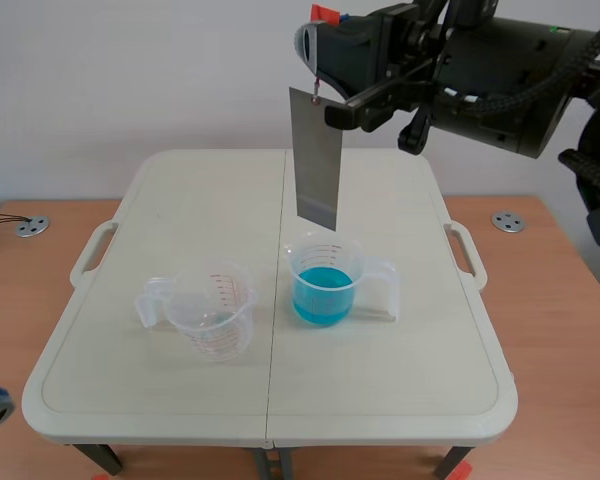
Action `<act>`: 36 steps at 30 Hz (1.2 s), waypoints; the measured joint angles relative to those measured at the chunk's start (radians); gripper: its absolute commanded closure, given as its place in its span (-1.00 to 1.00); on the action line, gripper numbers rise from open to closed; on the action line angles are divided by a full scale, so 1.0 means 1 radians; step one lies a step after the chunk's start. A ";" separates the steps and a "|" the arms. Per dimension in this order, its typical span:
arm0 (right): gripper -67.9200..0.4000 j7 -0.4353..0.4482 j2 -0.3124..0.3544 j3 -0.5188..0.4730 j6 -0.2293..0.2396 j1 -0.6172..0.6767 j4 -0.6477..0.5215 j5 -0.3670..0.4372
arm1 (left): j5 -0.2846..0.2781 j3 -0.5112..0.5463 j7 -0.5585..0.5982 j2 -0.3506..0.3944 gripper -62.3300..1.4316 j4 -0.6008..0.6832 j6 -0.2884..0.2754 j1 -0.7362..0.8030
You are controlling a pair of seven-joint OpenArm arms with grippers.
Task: Hold the metal plate by the orange handle, dip it into the blue solution, take it out and point at it, then put the plate back in the beaker on the left.
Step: 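Move the plate over the blue solution, then point at the plate with the left hand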
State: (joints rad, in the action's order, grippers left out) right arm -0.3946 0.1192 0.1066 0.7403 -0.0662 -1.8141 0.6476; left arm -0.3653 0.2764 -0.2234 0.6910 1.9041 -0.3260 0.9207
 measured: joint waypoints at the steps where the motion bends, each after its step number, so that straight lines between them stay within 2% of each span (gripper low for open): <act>1: 0.95 -0.001 0.006 -0.011 -0.001 0.000 0.000 0.000 | -0.003 0.000 -0.005 0.005 0.81 0.000 0.000 -0.026; 7: 0.95 -0.005 0.028 -0.054 -0.002 0.000 0.000 0.000 | -0.014 -0.016 -0.006 0.013 0.81 -0.013 -0.023 -0.198; 9: 0.95 -0.004 0.035 -0.060 -0.002 0.000 0.000 0.000 | -0.014 -0.042 -0.008 0.013 0.81 -0.030 -0.062 -0.262; 13: 0.95 -0.004 0.039 -0.060 -0.002 0.000 0.000 0.000 | -0.013 -0.122 -0.009 0.012 0.81 -0.075 -0.097 -0.378; 16: 0.95 -0.005 0.039 -0.060 -0.002 0.000 0.000 -0.001 | -0.013 -0.189 -0.009 0.012 0.81 -0.114 -0.098 -0.469; 23: 0.95 -0.004 0.039 -0.060 -0.002 0.000 0.000 -0.001 | -0.013 -0.364 -0.008 0.010 0.81 -0.229 -0.159 -0.710; 27: 0.95 -0.004 0.039 -0.060 -0.002 0.000 0.000 -0.001 | -0.013 -0.466 0.007 0.009 0.81 -0.310 -0.219 -0.838; 31: 0.95 -0.004 0.039 -0.060 -0.002 0.000 0.000 -0.001 | -0.011 -0.557 0.014 -0.022 0.81 -0.386 -0.275 -0.949; 34: 0.95 -0.004 0.039 -0.060 -0.002 0.000 0.000 -0.001 | -0.010 -0.613 0.014 -0.063 0.81 -0.437 -0.286 -1.021; 36: 0.95 -0.004 0.039 -0.060 -0.002 0.000 0.000 -0.001 | -0.010 -0.640 0.013 -0.095 0.82 -0.470 -0.323 -1.069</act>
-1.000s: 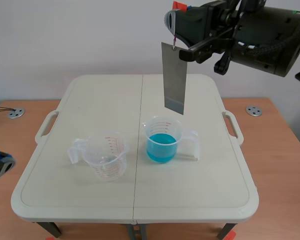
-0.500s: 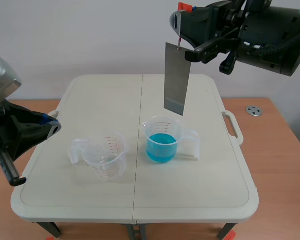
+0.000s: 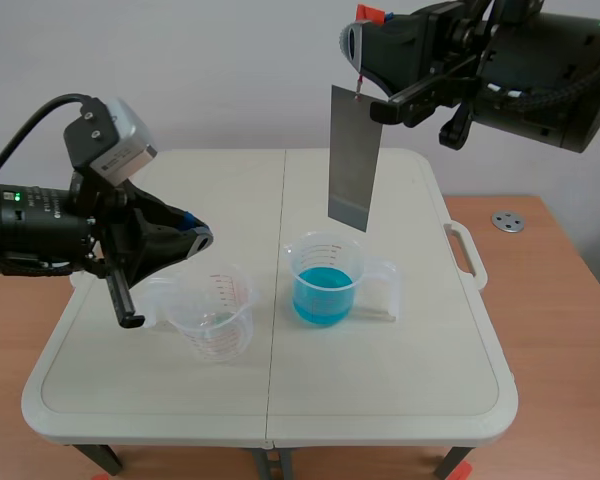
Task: Hold the metal plate by the orange handle, dip it into the blue solution, take it out and point at it, then put the plate back in the beaker on the left.
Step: 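Point at the plate with the left hand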
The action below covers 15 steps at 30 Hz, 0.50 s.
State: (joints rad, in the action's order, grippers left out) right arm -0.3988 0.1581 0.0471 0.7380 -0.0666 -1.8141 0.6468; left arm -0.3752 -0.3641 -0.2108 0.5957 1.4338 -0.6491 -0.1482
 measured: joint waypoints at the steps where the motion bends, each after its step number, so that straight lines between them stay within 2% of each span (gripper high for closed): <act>1: 0.95 0.000 0.000 0.000 0.000 0.000 0.000 0.000 | 0.000 -0.014 0.000 -0.016 0.82 -0.016 -0.008 -0.022; 4: 0.95 0.000 0.000 0.000 0.000 0.000 0.000 0.000 | 0.001 -0.049 0.000 -0.068 0.82 -0.061 -0.034 -0.079; 9: 0.95 0.000 0.000 0.000 0.000 0.000 0.000 0.000 | 0.013 -0.096 -0.003 -0.143 0.82 -0.128 -0.034 -0.150; 15: 0.95 0.000 0.000 0.000 0.000 0.000 0.000 0.000 | 0.083 -0.114 -0.003 -0.238 0.82 -0.223 -0.010 -0.207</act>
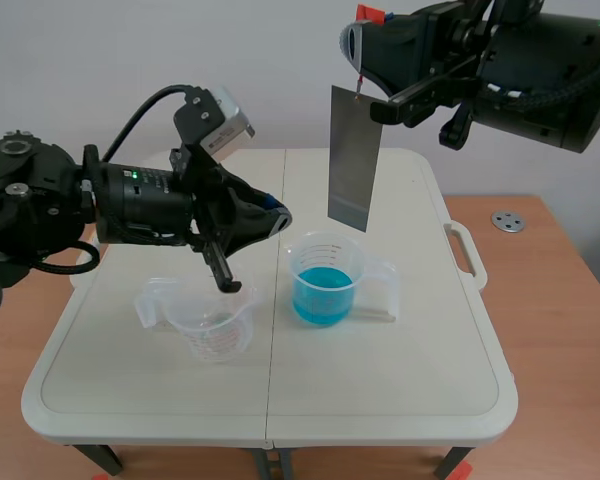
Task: Hold the metal plate by the orange handle, dip it into the blue solution, take it out and point at it, then put the plate back in the beaker on the left.
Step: 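Point at the plate with the left hand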
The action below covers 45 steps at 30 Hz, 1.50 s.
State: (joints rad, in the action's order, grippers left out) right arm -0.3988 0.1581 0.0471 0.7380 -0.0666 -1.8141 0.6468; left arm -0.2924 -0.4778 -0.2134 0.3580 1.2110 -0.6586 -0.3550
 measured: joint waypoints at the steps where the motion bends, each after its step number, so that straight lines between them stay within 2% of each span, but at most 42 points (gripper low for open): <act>1: 0.95 0.000 0.000 0.000 0.000 0.000 0.000 0.000 | 0.017 0.000 0.005 -0.014 0.82 -0.017 0.004 -0.007; 10: 0.95 0.000 0.000 0.000 0.000 0.000 0.000 0.000 | 0.121 0.000 0.072 -0.079 0.82 -0.095 0.011 -0.030; 32: 0.95 -0.003 0.000 0.000 0.000 0.000 0.000 0.000 | 0.120 0.000 0.076 -0.080 0.82 -0.095 0.014 -0.029; 37: 0.95 -0.003 0.000 0.000 0.000 0.000 0.000 0.001 | 0.108 0.013 0.076 -0.039 0.81 -0.088 0.018 -0.011; 39: 0.95 -0.003 0.000 0.000 0.000 0.000 0.000 0.001 | 0.109 0.054 0.077 -0.012 0.81 -0.060 0.021 0.023; 41: 0.95 -0.003 0.000 0.000 0.000 0.000 0.000 0.001 | 0.109 0.105 0.084 0.024 0.81 -0.016 0.051 0.072; 45: 0.95 -0.003 0.000 0.000 0.000 0.000 0.000 0.001 | 0.109 0.209 0.108 0.110 0.81 0.089 0.075 0.196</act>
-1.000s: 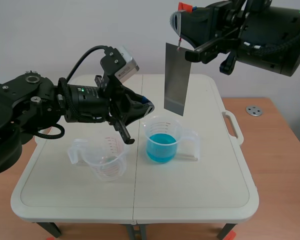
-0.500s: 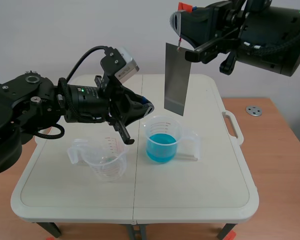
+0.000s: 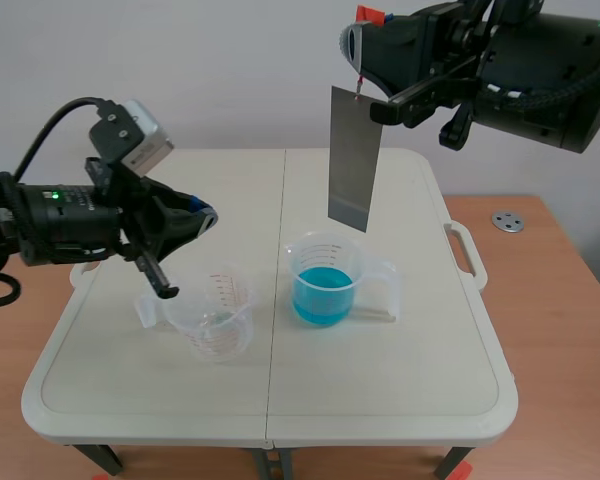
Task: Hold the metal plate by the orange handle, dip it into the blue solution, take it out and point at it, then put the plate back in the beaker on the left.
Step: 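Point at the plate with the left hand, then lower the plate into the blue solution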
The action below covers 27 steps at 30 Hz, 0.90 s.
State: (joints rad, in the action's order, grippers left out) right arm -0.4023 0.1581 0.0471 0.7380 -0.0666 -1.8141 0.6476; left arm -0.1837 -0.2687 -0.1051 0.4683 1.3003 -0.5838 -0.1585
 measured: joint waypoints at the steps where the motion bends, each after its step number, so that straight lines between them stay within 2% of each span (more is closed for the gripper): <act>1: 0.95 0.000 0.000 0.000 0.000 0.000 0.000 0.000 | -0.001 0.024 0.010 0.020 0.81 0.026 0.000 0.036; 3: 0.95 0.000 0.000 0.000 0.000 0.000 0.000 0.000 | 0.000 0.072 0.031 0.056 0.81 0.075 0.013 0.114; 8: 0.95 0.000 0.000 0.000 0.000 0.000 0.000 0.000 | 0.000 0.202 0.066 0.120 0.81 0.176 0.087 0.326; 14: 0.95 0.000 0.000 0.008 0.000 0.000 0.000 0.000 | -0.001 0.356 0.151 0.155 0.81 0.237 0.151 0.589; 20: 0.95 0.000 -0.003 0.039 0.000 0.000 0.000 0.000 | 0.000 0.461 0.219 0.155 0.81 0.245 0.158 0.824; 27: 0.95 0.020 -0.003 0.039 0.000 -0.001 0.017 0.000 | -0.001 0.504 0.266 0.155 0.81 0.245 0.158 1.041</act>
State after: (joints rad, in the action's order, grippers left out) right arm -0.3820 0.1555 0.0864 0.7380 -0.0673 -1.7973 0.6479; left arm -0.1844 0.2356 0.1612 0.6231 1.5448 -0.4263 0.8822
